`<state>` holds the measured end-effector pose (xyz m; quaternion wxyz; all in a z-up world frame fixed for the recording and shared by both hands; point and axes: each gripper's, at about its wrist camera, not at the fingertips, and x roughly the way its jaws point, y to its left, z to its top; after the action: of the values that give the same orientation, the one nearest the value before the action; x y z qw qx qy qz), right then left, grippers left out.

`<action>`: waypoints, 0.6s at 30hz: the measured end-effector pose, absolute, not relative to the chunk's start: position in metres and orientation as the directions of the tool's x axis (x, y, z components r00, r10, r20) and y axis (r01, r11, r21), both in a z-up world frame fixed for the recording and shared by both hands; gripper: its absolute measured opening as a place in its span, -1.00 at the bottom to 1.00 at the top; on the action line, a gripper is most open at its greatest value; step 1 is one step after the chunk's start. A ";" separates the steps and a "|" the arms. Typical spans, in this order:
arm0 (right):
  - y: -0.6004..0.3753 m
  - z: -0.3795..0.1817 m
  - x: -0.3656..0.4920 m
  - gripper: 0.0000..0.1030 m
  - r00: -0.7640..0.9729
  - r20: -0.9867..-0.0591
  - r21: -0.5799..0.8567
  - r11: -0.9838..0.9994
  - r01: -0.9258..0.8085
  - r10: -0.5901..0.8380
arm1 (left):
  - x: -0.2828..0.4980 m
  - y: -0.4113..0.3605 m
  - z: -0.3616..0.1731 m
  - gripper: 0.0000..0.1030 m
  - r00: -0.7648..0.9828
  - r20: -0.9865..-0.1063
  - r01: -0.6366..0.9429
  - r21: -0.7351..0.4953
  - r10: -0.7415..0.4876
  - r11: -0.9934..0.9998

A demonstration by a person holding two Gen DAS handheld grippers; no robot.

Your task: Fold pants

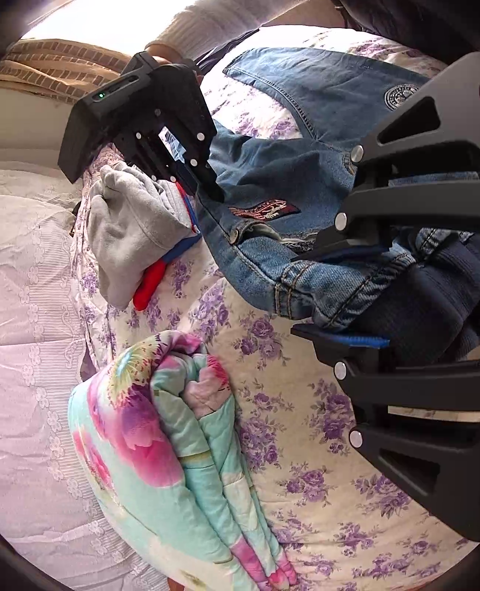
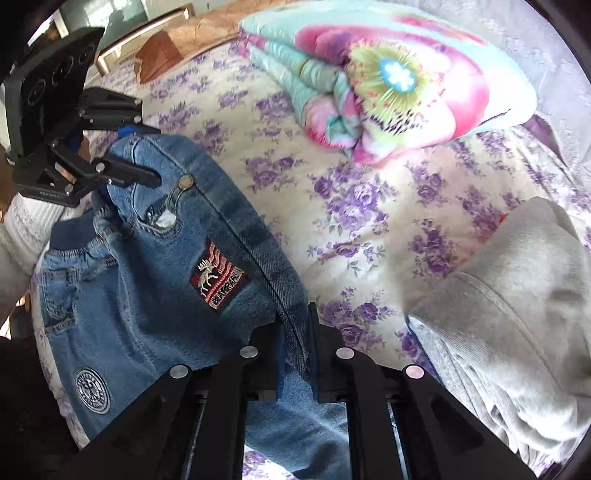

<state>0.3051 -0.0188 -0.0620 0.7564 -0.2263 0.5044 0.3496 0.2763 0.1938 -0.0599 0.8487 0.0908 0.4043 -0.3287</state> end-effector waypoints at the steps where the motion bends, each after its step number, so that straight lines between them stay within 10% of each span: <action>1: -0.022 -0.053 0.294 -0.79 0.281 -0.907 0.004 0.675 -0.738 0.313 | 0.273 0.193 -0.053 -0.42 0.457 -0.747 0.632 -0.108 -0.482 0.767; 15: -0.013 -0.064 0.071 -0.79 0.459 -0.822 -0.034 0.774 -0.632 0.338 | 0.107 0.191 -0.053 -0.28 0.474 -0.748 0.736 0.047 -0.464 0.675; 18: 0.004 -0.095 0.050 -0.78 0.462 -0.845 -0.080 0.791 -0.607 0.269 | 0.088 0.198 -0.070 0.03 0.476 -0.764 0.729 0.066 -0.436 0.681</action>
<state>0.0499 0.0044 -0.0945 0.8340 -0.1890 0.4471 0.2625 0.0881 0.1977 -0.0697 0.8366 0.1957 0.3750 -0.3481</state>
